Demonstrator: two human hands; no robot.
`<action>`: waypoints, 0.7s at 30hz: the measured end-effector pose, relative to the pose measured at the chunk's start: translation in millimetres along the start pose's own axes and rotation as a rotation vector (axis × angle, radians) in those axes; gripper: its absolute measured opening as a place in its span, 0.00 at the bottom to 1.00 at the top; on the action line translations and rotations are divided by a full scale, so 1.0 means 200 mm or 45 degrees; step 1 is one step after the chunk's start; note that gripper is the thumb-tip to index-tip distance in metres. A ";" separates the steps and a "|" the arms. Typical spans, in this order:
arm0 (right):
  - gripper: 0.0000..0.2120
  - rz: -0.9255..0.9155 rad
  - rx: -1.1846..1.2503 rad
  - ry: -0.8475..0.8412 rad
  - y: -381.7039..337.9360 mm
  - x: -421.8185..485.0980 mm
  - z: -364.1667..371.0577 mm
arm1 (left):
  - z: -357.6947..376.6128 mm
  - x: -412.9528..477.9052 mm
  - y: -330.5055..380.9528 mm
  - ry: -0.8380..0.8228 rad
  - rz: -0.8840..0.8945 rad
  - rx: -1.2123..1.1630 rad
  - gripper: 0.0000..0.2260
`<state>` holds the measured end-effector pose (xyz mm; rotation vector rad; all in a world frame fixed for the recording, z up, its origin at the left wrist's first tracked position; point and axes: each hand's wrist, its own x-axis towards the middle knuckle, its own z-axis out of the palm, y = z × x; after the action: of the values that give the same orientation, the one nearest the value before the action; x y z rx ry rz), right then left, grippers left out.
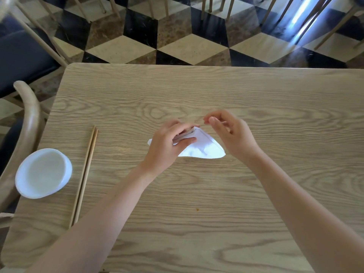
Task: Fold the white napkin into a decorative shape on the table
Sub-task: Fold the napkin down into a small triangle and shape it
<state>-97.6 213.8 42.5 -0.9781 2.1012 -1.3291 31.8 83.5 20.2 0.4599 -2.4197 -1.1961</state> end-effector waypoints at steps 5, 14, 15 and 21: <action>0.06 0.036 -0.221 -0.370 0.06 -0.08 0.02 | 0.02 -0.02 0.01 0.065 -0.168 -0.140 0.07; 0.04 0.242 -0.106 -0.439 0.13 -0.08 -0.01 | 0.03 -0.04 -0.04 -0.125 -0.515 -0.431 0.12; 0.04 0.232 -0.112 -0.424 0.13 -0.07 0.00 | 0.02 -0.04 -0.06 -0.231 -0.557 -0.446 0.12; 0.03 0.360 -0.118 -0.450 0.20 -0.02 0.00 | -0.03 -0.08 -0.13 -0.761 -0.871 -0.732 0.10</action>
<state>-106.8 228.5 5.0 -0.8424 1.9523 -0.8578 51.0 71.7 -2.0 0.8719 -2.2248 -2.5308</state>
